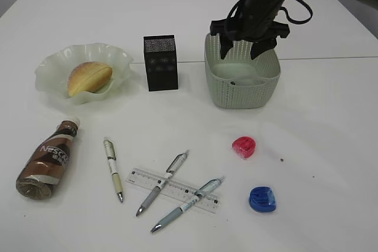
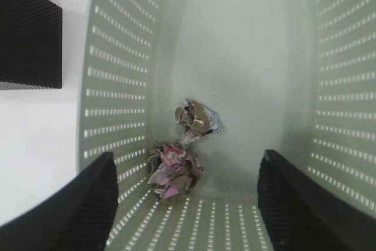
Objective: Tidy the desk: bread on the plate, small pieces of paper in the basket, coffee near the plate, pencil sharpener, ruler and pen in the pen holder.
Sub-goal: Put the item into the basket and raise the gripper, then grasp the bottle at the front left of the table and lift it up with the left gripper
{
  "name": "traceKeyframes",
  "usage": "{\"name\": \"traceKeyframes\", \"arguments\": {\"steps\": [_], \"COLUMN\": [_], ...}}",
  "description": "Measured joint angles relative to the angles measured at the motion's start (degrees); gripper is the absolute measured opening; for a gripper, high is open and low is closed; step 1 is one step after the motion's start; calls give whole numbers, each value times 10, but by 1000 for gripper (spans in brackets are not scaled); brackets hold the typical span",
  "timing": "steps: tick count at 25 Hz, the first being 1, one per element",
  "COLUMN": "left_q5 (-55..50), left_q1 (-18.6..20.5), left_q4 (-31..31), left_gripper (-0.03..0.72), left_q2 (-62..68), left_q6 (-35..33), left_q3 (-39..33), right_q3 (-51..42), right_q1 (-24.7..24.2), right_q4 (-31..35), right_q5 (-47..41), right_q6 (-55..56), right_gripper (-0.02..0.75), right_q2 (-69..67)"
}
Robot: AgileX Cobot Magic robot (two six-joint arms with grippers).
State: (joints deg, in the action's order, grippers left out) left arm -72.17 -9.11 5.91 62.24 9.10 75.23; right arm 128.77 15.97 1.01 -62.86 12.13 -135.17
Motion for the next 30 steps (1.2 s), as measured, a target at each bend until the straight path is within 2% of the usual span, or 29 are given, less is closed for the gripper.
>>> {"name": "traceKeyframes", "arguments": {"steps": [4,11,19,30], "left_q5": [0,0,0,5], "left_q1": [0,0,0,0], "left_q4": [0,15,19,-33], "left_gripper": [433,433,433,440], "left_q2": [0,0,18,190], "left_q6": [0,0,0,-7], "left_q3": [0,0,0,0], "right_q3": [0,7,6,-207], "right_q1": [0,0,0,0], "right_q4": [1,-3,-5,16], "right_q5": [-4,-76,-83,-84], "right_q6": [0,-12,-30,-51], "right_gripper": [557,557,559,561], "right_q2": [4,51,91,269]}}
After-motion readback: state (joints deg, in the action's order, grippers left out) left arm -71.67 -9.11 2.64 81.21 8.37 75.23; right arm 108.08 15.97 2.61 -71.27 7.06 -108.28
